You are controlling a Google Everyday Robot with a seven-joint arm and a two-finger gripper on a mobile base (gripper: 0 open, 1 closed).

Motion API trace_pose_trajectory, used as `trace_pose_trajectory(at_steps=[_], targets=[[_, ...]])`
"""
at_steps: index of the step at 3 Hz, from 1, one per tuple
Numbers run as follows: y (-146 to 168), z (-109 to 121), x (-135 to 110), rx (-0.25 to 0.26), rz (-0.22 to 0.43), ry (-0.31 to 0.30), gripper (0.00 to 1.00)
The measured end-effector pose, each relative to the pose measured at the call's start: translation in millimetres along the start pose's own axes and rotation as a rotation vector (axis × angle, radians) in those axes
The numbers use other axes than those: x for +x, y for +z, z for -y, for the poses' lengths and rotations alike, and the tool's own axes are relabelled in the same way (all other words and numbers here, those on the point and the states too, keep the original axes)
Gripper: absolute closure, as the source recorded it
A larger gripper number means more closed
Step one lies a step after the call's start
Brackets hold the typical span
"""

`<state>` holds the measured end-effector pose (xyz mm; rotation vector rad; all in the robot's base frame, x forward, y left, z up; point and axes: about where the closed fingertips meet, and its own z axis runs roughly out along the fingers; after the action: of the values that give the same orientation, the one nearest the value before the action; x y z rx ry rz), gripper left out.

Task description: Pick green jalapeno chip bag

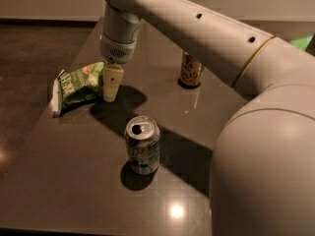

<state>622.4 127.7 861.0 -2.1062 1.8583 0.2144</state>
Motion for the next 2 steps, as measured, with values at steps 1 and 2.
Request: trace_pose_trajectory(at_steps=[1,2], targets=[[-2,2,-3,-0.012,0.009,-0.004,0.45],[-14,0,-6,-0.029,0.032,-0.015,0.68]])
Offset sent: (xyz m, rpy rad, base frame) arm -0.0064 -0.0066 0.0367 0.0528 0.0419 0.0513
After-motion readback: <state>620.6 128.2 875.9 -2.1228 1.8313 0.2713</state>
